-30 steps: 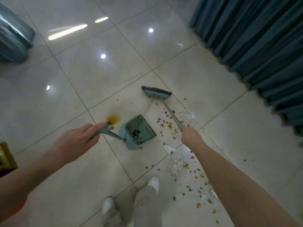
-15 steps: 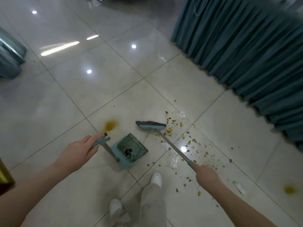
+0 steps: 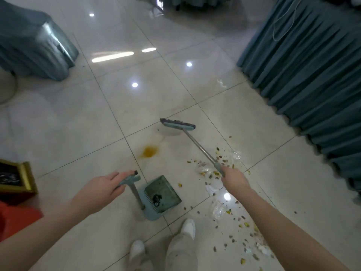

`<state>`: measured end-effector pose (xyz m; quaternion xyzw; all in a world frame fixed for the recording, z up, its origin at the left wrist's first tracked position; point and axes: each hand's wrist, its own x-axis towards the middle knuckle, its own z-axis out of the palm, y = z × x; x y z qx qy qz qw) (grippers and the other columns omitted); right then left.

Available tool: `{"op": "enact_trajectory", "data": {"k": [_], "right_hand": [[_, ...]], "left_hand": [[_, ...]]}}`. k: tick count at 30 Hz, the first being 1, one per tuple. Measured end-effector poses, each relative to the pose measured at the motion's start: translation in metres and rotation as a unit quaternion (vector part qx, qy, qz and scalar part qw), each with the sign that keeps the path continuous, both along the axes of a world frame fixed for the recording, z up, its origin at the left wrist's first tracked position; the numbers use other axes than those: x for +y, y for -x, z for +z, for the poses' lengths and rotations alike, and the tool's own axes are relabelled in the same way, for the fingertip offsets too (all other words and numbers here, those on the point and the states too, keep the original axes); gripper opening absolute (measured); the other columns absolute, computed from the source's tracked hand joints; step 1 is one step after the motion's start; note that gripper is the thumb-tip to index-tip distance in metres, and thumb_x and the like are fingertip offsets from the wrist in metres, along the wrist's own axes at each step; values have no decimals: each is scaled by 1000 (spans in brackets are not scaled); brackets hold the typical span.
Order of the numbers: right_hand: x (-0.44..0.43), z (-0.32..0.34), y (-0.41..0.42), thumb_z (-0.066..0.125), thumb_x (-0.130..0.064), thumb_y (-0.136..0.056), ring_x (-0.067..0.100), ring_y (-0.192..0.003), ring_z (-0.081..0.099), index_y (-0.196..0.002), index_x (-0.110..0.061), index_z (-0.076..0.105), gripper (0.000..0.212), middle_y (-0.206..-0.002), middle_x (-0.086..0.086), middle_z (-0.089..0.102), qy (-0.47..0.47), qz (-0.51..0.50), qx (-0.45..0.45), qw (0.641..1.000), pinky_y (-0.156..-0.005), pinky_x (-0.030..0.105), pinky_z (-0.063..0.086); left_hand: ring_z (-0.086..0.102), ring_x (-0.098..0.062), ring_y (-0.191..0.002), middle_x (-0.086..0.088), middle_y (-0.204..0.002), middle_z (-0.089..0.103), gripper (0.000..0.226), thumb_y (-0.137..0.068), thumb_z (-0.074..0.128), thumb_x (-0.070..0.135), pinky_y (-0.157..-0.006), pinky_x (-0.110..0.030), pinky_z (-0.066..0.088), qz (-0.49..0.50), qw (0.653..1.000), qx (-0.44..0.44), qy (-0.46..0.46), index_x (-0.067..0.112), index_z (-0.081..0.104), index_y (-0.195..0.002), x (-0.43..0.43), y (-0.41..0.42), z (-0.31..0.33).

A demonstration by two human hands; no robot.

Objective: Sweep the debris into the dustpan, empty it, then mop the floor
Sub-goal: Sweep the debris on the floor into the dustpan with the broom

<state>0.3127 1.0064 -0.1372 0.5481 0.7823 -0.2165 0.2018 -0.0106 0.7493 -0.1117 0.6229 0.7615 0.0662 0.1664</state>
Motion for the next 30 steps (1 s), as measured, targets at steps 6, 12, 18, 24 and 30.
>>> {"op": "enact_trajectory", "data": {"k": [6,12,18,24,30], "right_hand": [[79,-29,88,35,-2,-93,26,-79,62,-137,-25,47,50,-90,10,61,-20,91,19,995,-67,36,55],[109,-68,116,33,-2,-97,27,-81,58,-132,-14,52,42,-103,14,64,-35,151,8,988,-66,32,44],[98,-86,72,31,-5,-98,22,-68,55,-134,-14,48,41,-82,7,53,-27,153,-15,988,-56,31,45],[61,-68,-17,37,-1,-97,19,-70,59,-128,-12,50,35,-84,4,56,13,103,-71,992,-61,28,50],[-21,-54,-89,36,3,-89,16,-64,57,-136,-27,42,56,-71,-2,42,38,83,-112,990,-46,22,37]], "left_hand": [[59,-12,-52,10,-87,64,43,-94,25,52,-46,-23,46,7,999,35,-14,37,40,-131,13,0,-5],[58,-12,-54,6,-85,61,50,-97,15,53,-46,-21,44,4,999,53,-5,28,42,-132,34,-7,-12],[58,-16,-54,5,-88,60,53,-97,11,53,-44,-24,42,9,999,33,4,29,42,-132,43,-28,-17],[53,-17,-48,5,-81,58,43,-92,34,41,-42,-23,36,-5,1000,18,-8,26,43,-131,31,-39,-17],[62,-19,-62,9,-97,61,51,-88,28,51,-55,-31,49,25,1000,5,2,33,42,-134,6,-42,-14]]}}
